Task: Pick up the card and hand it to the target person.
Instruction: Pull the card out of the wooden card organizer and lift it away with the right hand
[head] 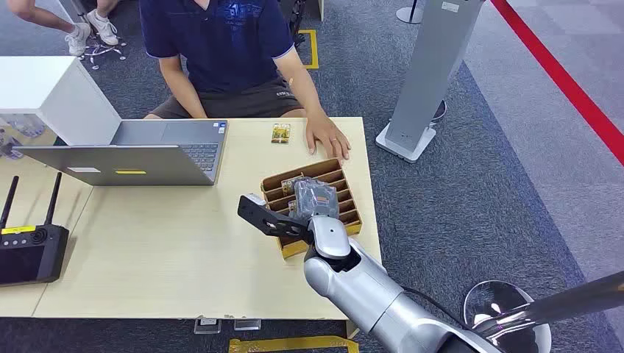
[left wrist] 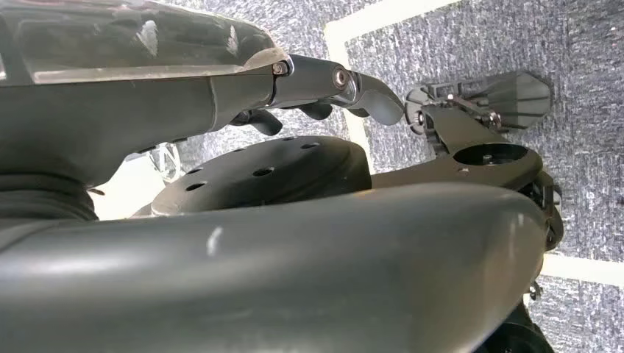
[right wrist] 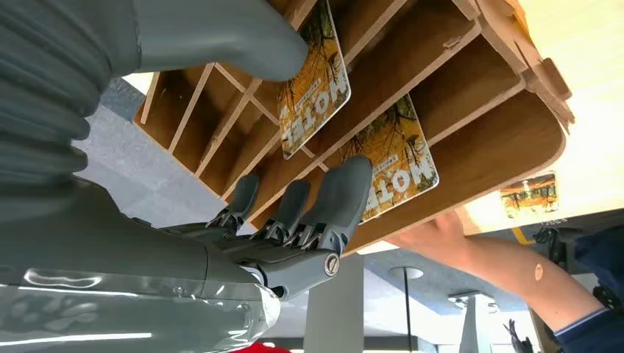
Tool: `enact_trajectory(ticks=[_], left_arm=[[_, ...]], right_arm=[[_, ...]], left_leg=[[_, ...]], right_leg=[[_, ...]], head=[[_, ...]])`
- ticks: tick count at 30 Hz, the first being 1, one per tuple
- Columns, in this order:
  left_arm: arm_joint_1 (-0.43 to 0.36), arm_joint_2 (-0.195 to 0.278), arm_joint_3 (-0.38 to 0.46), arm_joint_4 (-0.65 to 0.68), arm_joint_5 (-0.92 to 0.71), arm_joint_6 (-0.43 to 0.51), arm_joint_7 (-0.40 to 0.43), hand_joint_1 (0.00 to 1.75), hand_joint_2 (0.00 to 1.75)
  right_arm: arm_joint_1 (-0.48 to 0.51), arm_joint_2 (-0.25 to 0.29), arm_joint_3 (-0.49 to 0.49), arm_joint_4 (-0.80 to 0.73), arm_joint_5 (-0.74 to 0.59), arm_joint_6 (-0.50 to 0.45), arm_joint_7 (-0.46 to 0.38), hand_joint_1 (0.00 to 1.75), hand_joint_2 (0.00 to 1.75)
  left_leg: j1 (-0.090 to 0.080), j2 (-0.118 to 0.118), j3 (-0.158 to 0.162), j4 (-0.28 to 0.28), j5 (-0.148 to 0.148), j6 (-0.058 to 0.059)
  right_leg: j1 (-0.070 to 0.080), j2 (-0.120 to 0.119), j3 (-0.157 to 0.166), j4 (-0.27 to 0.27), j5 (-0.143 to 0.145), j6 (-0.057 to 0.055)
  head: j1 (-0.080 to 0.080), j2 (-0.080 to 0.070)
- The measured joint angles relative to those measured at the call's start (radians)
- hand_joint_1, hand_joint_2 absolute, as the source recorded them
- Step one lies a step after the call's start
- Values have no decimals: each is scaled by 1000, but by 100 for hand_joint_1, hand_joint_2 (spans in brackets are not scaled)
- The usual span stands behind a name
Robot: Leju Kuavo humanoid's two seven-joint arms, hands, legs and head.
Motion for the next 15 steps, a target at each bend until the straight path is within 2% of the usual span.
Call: enact_trajectory(ticks=[6,10,15], left_arm=[[0,1,0,0,0,-1,0,0,0],[0,1,0,0,0,-1,0,0,0],[0,1,0,0,0,-1,0,0,0]], right_arm=[[3,0,0,6,0,0,0,82,175],[6,0,0,7,0,0,1,122,175],[9,0,-1,7,0,0,1,123,175]], left_leg=[[0,0,0,0,0,0],[0,0,0,0,0,0],[0,0,0,0,0,0]], right_leg=[[0,0,0,0,0,0],[0,0,0,0,0,0],[0,0,0,0,0,0]], head=[[0,0],[0,0],[0,0]])
